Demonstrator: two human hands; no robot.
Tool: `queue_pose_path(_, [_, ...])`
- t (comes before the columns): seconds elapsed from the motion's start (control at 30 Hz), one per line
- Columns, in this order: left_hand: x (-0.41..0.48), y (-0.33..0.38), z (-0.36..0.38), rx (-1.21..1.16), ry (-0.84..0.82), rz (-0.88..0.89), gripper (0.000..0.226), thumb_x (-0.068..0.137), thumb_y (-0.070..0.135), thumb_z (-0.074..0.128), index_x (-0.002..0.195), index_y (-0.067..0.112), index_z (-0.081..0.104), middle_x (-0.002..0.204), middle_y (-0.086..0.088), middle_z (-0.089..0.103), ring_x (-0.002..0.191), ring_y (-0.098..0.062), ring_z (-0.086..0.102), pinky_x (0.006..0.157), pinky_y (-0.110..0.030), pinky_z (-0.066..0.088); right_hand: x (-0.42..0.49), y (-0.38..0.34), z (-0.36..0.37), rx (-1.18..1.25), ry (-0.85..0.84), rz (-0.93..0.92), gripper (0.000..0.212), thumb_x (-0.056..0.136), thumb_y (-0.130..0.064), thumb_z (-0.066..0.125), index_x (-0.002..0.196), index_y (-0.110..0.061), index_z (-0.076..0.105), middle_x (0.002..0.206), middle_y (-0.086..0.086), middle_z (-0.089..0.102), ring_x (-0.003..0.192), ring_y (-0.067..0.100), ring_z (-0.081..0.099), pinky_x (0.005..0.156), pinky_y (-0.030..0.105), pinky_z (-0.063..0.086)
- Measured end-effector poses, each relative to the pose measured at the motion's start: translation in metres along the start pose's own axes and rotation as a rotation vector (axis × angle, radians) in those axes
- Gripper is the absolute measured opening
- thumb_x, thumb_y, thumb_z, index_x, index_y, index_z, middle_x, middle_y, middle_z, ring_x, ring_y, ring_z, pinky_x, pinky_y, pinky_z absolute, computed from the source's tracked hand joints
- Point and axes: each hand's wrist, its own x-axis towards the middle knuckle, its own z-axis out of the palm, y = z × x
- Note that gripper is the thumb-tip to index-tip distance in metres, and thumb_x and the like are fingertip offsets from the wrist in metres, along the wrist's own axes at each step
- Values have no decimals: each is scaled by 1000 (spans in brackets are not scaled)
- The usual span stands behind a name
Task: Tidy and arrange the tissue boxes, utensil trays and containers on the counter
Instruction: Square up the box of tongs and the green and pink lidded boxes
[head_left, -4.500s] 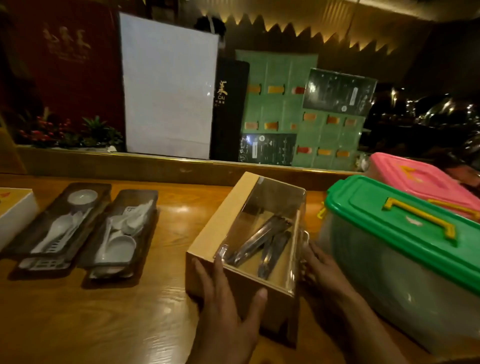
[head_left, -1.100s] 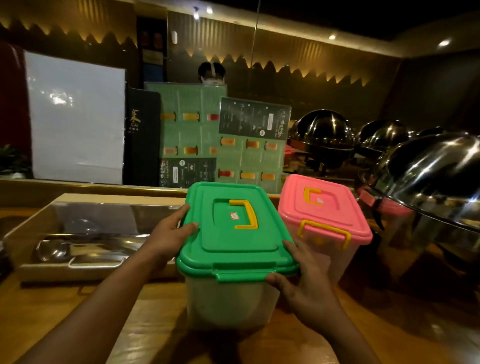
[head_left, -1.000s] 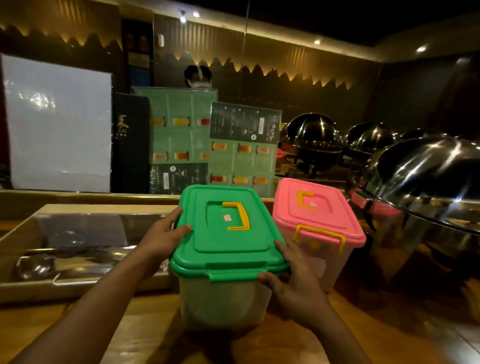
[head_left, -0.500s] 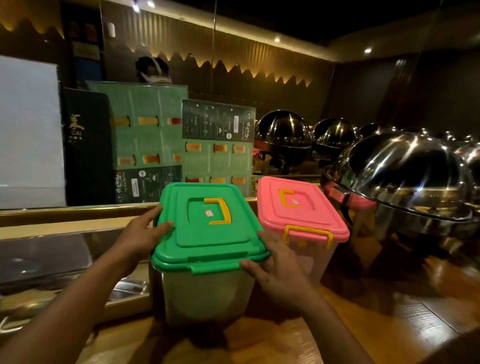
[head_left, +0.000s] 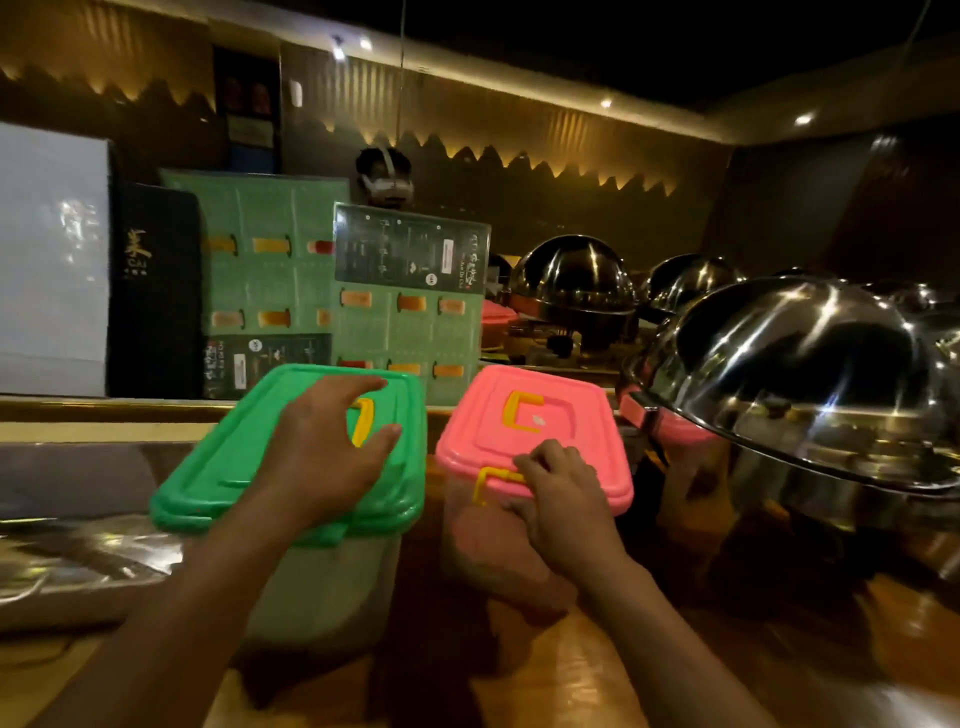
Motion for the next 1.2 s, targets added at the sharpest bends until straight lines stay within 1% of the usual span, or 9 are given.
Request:
queue_pose_path(0.13, [-34, 41, 62, 7, 6, 88, 56, 75, 35, 72, 125, 11, 65, 126, -6, 66, 115, -21, 62, 100, -30, 49, -17, 35, -8, 77, -1, -97, 48, 83, -40, 69, 126, -20, 63, 118, 3, 56, 103, 29, 51, 82, 46, 46])
queue_pose_path(0.23, [-51, 54, 97, 40, -25, 107, 62, 76, 40, 74, 130, 13, 60, 130, -4, 62, 121, -17, 56, 106, -6, 27, -30, 68, -15, 167, -3, -158, 48, 80, -41, 67, 124, -21, 64, 117, 2, 57, 101, 28, 52, 81, 47, 49])
queue_pose_path(0.27, [-54, 55, 108, 42, -43, 98, 68, 75, 47, 73, 133, 13, 59, 132, -5, 61, 124, -18, 54, 108, -8, 26, -34, 77, -17, 199, -8, -174, 48, 81, -42, 66, 124, -22, 64, 116, 1, 57, 100, 27, 52, 81, 48, 49])
queue_pose_path(0.4, [-60, 60, 141, 11, -131, -12, 103, 64, 83, 63, 143, 18, 50, 143, -3, 53, 133, -20, 48, 112, -39, 40, -50, 105, -26, 328, 23, -248, 48, 83, -46, 62, 124, -21, 65, 116, -1, 58, 100, 23, 55, 81, 47, 52])
queue_pose_path(0.53, [-61, 71, 163, -92, -186, -144, 137, 45, 97, 57, 151, 13, 41, 153, -2, 40, 136, -12, 42, 111, -24, 34, -69, 127, -36, 349, 102, -144, 55, 83, -54, 65, 130, -25, 62, 132, 2, 54, 119, 21, 53, 99, 41, 49])
queue_pose_path(0.63, [-59, 67, 174, -185, -176, -201, 132, 48, 87, 73, 153, 14, 40, 155, -3, 42, 139, -17, 46, 115, -37, 39, -78, 153, -33, 309, 128, 94, 78, 76, -75, 61, 138, -28, 55, 144, 9, 45, 131, 29, 47, 103, 48, 48])
queue_pose_path(0.7, [-55, 58, 178, -211, -180, -201, 127, 48, 79, 83, 152, 20, 41, 151, -2, 50, 136, -17, 52, 110, -43, 46, -80, 161, -27, 352, 112, 167, 84, 75, -81, 56, 142, -29, 50, 147, 5, 40, 133, 25, 45, 102, 47, 50])
queue_pose_path(0.87, [-43, 64, 169, -353, -192, -160, 104, 54, 57, 92, 144, 30, 48, 127, 15, 69, 113, -1, 66, 95, -25, 56, -75, 151, -17, 365, 161, 169, 83, 79, -81, 49, 142, -26, 47, 146, 3, 40, 131, 24, 45, 96, 46, 54])
queue_pose_path(1.2, [-27, 72, 178, -388, -183, -154, 102, 59, 51, 93, 146, 30, 46, 132, 13, 67, 119, -4, 64, 100, -35, 54, -59, 162, -8, 371, 148, 191, 90, 80, -83, 41, 143, -19, 48, 152, 12, 36, 137, 30, 40, 101, 42, 48])
